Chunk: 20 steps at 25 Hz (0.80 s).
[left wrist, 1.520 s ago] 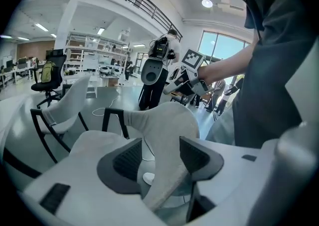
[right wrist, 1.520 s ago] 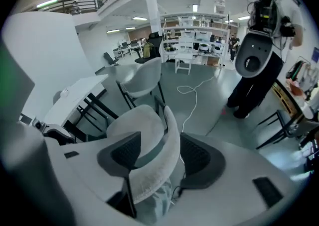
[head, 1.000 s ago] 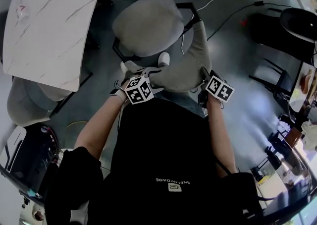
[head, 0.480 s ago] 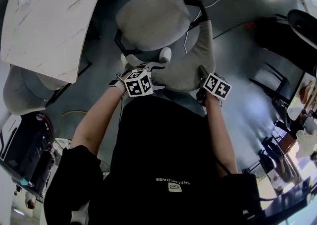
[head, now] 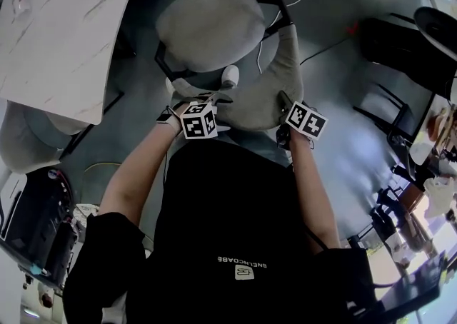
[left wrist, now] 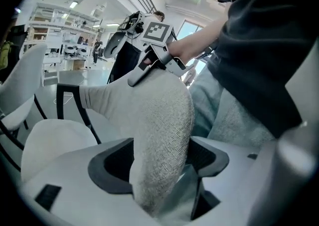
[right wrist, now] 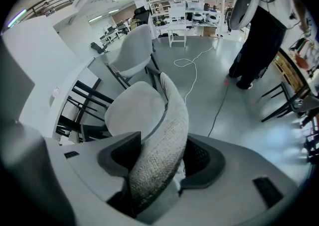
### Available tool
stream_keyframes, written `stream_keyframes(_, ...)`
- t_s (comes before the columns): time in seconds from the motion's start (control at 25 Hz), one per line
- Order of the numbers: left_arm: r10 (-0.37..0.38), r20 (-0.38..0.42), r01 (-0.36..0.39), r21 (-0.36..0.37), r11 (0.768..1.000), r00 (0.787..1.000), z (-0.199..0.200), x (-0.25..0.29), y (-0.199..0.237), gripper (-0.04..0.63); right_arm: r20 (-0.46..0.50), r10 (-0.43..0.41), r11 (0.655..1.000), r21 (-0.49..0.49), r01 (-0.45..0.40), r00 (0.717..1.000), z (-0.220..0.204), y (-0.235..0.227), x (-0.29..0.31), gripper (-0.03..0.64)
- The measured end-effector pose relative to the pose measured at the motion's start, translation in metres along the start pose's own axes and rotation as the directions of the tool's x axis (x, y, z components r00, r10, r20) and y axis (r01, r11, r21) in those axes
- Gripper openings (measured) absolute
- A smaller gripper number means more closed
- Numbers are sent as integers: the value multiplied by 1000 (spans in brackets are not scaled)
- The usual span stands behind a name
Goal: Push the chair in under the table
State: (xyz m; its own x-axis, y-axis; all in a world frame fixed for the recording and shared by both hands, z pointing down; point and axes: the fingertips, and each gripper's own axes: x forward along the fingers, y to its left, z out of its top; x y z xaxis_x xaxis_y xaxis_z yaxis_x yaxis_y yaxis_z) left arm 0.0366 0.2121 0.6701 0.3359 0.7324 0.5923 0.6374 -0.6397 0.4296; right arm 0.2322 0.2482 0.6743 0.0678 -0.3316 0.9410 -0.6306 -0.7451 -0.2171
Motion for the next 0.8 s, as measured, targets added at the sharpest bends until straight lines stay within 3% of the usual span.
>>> stream_keyframes(0.16,-36,15,37,-74,997,999,-4,14,3,330,0,15,1000,15,-15,1000,1,-2,1,235)
stream_keyframes(0.32,43,-68,-44,-2,999,997,-20,34,3,327,-11,2,1000,-9,-2,1000,0,-2,2,235)
stream_keyframes(0.44,89,-62,-90,-13,996,994,-21,36,9,288,-18,-30,998,-54,29,999,0,-3,2,235)
stream_keyframes(0.8,88,-50,-90,-31,995,995,-20,34,11,262,-23,-112,980,-166,107,993,1,-3,5,230)
